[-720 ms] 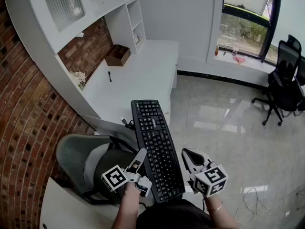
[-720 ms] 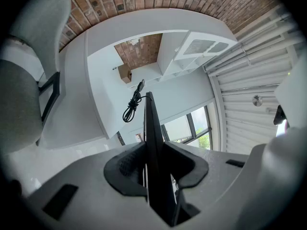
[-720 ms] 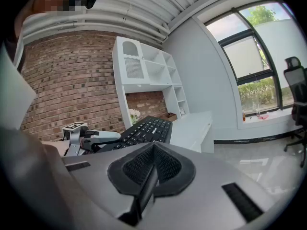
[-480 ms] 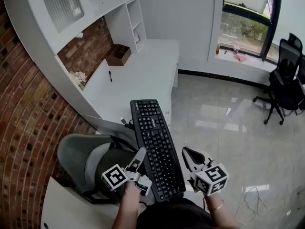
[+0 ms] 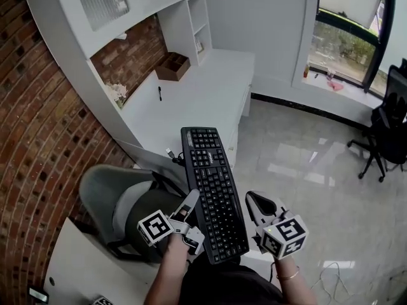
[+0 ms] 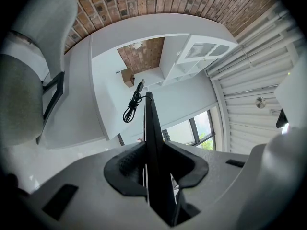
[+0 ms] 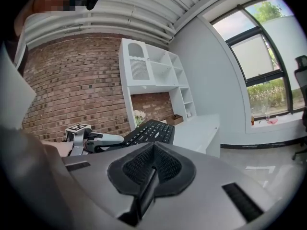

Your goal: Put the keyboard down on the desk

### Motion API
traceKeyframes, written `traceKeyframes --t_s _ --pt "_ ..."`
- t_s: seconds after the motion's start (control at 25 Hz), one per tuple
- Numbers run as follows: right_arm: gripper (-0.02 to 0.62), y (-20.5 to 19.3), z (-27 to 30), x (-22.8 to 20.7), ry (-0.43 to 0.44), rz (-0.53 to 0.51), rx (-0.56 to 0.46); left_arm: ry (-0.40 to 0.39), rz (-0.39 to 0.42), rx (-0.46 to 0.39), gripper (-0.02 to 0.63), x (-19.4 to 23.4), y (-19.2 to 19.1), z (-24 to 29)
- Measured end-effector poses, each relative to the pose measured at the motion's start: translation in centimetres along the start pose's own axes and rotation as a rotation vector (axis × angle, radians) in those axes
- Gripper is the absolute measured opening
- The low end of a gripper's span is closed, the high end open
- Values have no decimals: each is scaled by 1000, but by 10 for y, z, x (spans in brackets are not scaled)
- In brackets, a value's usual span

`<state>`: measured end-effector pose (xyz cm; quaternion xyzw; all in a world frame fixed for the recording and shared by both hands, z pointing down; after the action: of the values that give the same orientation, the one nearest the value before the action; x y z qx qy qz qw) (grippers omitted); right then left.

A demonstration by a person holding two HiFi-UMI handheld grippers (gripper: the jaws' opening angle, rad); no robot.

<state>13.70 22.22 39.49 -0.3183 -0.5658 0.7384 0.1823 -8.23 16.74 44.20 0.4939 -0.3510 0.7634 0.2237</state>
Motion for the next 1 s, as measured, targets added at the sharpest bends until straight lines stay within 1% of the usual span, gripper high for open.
traceKeyframes --t_s 0.2,0.4,0.52,0.68,0.8,0.92,1.0 --pt "5 1 6 -8 24 9 9 -28 -15 -28 114 -9 11 4" --pt "5 8 34 -22 43 9 4 -3 -17 -57 114 1 35 21" --pt "5 10 57 -32 54 7 11 29 -10 -65 114 15 55 37" --pt "5 19 93 -51 71 15 19 8 -51 -73 114 23 83 65" --pt "5 28 127 -67 88 22 11 35 -53 -76 114 34 109 86" --pt "5 38 158 -83 85 23 26 31 -66 -79 114 41 135 107" --pt "5 43 177 -91 83 29 30 42 -71 -77 114 46 152 119"
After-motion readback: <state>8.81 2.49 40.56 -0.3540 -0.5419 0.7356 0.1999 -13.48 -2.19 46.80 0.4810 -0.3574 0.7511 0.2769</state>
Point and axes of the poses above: the fingertips, and each gripper's own axes: z forward along the fingers, x to its left, y out of its top, the point moved 6 cm from there along -z, backward along the fingers, and after that the axes turned 14 degrees about y, right-handed, at the moved point
